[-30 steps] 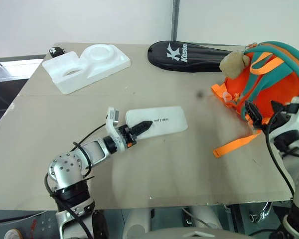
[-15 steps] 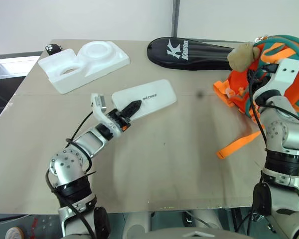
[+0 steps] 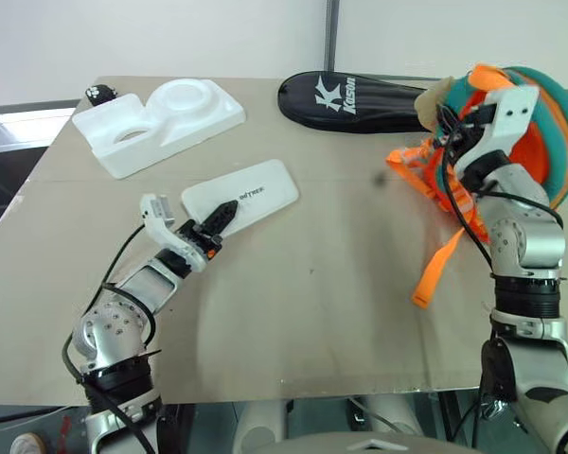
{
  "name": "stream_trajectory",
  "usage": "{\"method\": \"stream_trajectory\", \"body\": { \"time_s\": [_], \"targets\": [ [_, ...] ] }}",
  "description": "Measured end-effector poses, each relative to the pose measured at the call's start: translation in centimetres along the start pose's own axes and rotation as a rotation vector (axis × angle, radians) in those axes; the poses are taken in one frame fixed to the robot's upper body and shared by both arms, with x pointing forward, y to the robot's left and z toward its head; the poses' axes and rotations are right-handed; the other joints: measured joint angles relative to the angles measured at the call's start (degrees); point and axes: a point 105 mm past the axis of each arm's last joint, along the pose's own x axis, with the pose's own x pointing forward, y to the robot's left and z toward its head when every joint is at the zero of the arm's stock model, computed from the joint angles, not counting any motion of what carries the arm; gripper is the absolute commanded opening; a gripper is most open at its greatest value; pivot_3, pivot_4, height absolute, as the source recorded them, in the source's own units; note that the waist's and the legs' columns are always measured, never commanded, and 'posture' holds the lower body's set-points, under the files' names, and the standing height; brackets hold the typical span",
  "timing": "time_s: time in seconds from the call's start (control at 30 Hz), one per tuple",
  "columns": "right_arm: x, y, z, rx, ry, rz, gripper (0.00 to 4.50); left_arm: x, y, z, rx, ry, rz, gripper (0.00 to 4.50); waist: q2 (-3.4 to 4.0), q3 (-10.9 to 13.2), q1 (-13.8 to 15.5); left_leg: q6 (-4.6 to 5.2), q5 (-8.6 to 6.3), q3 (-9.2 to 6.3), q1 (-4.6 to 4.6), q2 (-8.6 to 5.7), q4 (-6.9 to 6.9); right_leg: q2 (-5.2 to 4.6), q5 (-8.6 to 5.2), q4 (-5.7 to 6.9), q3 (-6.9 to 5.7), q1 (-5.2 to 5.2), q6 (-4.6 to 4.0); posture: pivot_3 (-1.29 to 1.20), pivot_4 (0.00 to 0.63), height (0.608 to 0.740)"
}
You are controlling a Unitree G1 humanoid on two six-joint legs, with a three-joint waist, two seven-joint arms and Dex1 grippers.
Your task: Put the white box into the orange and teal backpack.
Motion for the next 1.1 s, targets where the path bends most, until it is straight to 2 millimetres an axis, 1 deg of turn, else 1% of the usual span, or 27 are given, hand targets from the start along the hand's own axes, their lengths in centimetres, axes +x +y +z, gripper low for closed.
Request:
{"method": "stream_trajectory", "body": {
  "time_s": [0.07,0.13,0.23,0.3,0.37,0.43,0.47,0.5,0.57,0.63,0.67,0.7,0.73,0.77,0.83,0.93,1.1],
  "targets": [
    [0.6,1.7,1.6,0.024,-0.044,0.100,0.07,0.2,0.4,0.6,0.019,-0.035,0.021,1.13,0.01,0.01,-0.04,0.00,0.00,0.01,-0.01,0.01,0.00,0.00,0.00,-0.01,0.00,-0.01,0.00,0.00,0.150,0.740],
    [0.7,3.2,3.2,0.053,-0.089,0.198,0.07,0.1,0.8,1.2,0.045,-0.064,0.043,1.13,0.01,0.01,-0.13,0.00,0.00,0.01,-0.02,0.02,-0.02,-0.01,0.00,-0.02,0.00,-0.01,0.00,0.00,0.150,0.740],
    [0.5,4.9,4.3,0.083,-0.116,0.294,0.07,-0.1,1.1,1.6,0.078,-0.086,0.062,1.13,0.01,0.01,0.01,0.00,0.00,0.00,-0.03,0.02,-0.02,-0.02,0.00,-0.03,-0.03,-0.01,0.00,0.00,0.150,0.740],
    [0.1,6.7,4.8,0.103,-0.123,0.395,0.07,-0.3,1.5,2.0,0.112,-0.115,0.087,1.13,0.01,0.01,0.21,0.00,0.00,0.01,-0.03,0.02,-0.02,-0.03,0.00,-0.03,-0.03,0.00,0.00,0.00,0.150,0.740],
    [-0.3,7.7,5.1,0.114,-0.121,0.452,0.07,-0.4,1.7,2.1,0.122,-0.125,0.096,1.13,0.01,0.01,0.34,0.00,0.00,0.00,-0.03,0.02,-0.01,-0.04,0.00,-0.01,-0.04,0.00,0.00,0.00,0.150,0.740],
    [-1.5,9.2,4.8,0.127,-0.093,0.546,0.07,-0.7,1.8,2.1,0.135,-0.132,0.102,1.13,-0.02,-0.01,0.59,0.00,0.00,-0.07,-0.03,0.02,0.00,-0.06,0.00,-0.03,-0.12,0.06,-0.01,0.00,0.150,0.740],
    [-2.5,10.1,4.2,0.137,-0.062,0.607,0.07,-0.9,1.8,2.0,0.151,-0.137,0.103,1.13,-0.05,-0.03,0.66,0.01,-0.01,-0.11,-0.01,0.02,0.00,-0.08,0.00,-0.08,-0.16,0.14,-0.01,0.00,0.150,0.740],
    [-3.6,10.8,3.3,0.151,-0.021,0.666,0.07,-1.1,1.8,1.9,0.167,-0.142,0.101,1.13,-0.06,-0.04,0.67,0.01,-0.01,-0.11,0.00,0.01,0.01,-0.10,-0.01,-0.10,-0.17,0.16,-0.01,0.00,0.150,0.740],
    [-5.7,12.0,0.7,0.204,0.092,0.756,0.07,-1.6,1.6,1.8,0.193,-0.143,0.088,1.13,-0.06,-0.04,0.55,0.01,-0.01,-0.09,0.01,-0.01,0.05,-0.14,0.00,-0.08,-0.16,0.19,-0.01,0.00,0.150,0.740],
    [-7.4,12.1,-1.3,0.220,0.190,0.798,0.07,-2.1,1.1,1.4,0.195,-0.122,0.047,1.13,-0.07,-0.03,0.55,0.01,-0.01,-0.11,0.02,-0.01,0.09,-0.13,0.00,-0.06,-0.17,0.19,-0.01,0.00,0.150,0.740],
    [-8.0,11.9,-2.1,0.224,0.231,0.800,0.07,-2.6,1.0,1.3,0.186,-0.115,0.017,1.13,-0.04,0.00,0.50,0.01,-0.01,-0.10,0.01,-0.01,0.10,-0.13,-0.01,-0.06,-0.17,0.19,-0.02,0.00,0.150,0.740],
    [-8.1,11.8,-2.4,0.225,0.242,0.796,0.07,-2.9,0.9,1.4,0.197,-0.109,-0.002,1.13,-0.05,0.03,0.46,0.01,-0.01,-0.12,0.02,0.00,0.12,-0.10,-0.01,-0.05,-0.18,0.18,-0.02,0.00,0.150,0.740],
    [-8.1,11.7,-2.3,0.222,0.241,0.793,0.07,-3.3,0.5,1.7,0.240,-0.094,-0.040,1.13,-0.10,0.06,0.27,0.01,0.00,-0.12,0.05,0.05,0.13,-0.01,-0.01,-0.04,-0.17,0.17,-0.04,0.00,0.150,0.740],
    [-8.0,11.5,-2.3,0.216,0.242,0.789,0.07,-3.8,-0.3,2.3,0.296,-0.084,-0.092,1.13,-0.14,0.06,0.22,0.01,0.00,-0.13,0.09,0.12,0.14,0.04,-0.02,-0.03,-0.18,0.18,-0.12,0.00,0.150,0.740],
    [-8.0,11.4,-2.2,0.209,0.242,0.786,0.07,-4.7,-2.6,3.9,0.399,-0.089,-0.213,1.13,-0.14,0.06,0.29,0.00,0.00,-0.12,0.15,0.13,0.14,0.04,-0.12,0.00,-0.17,0.21,-0.30,0.00,0.150,0.740],
    [-8.0,11.1,-2.4,0.205,0.251,0.784,0.07,-5.9,-5.0,5.3,0.487,-0.091,-0.339,1.13,-0.12,0.06,0.44,0.00,0.00,-0.03,0.19,0.11,0.14,-0.01,-0.12,-0.03,-0.13,0.27,-0.29,0.00,0.150,0.740],
    [-7.9,10.4,-2.8,0.190,0.269,0.762,0.07,-6.9,-7.1,6.2,0.553,-0.053,-0.430,1.13,-0.14,0.08,0.57,0.01,-0.01,-0.06,0.11,0.09,0.16,-0.03,-0.02,-0.08,-0.15,0.26,-0.08,0.00,0.150,0.740]
  ]
}}
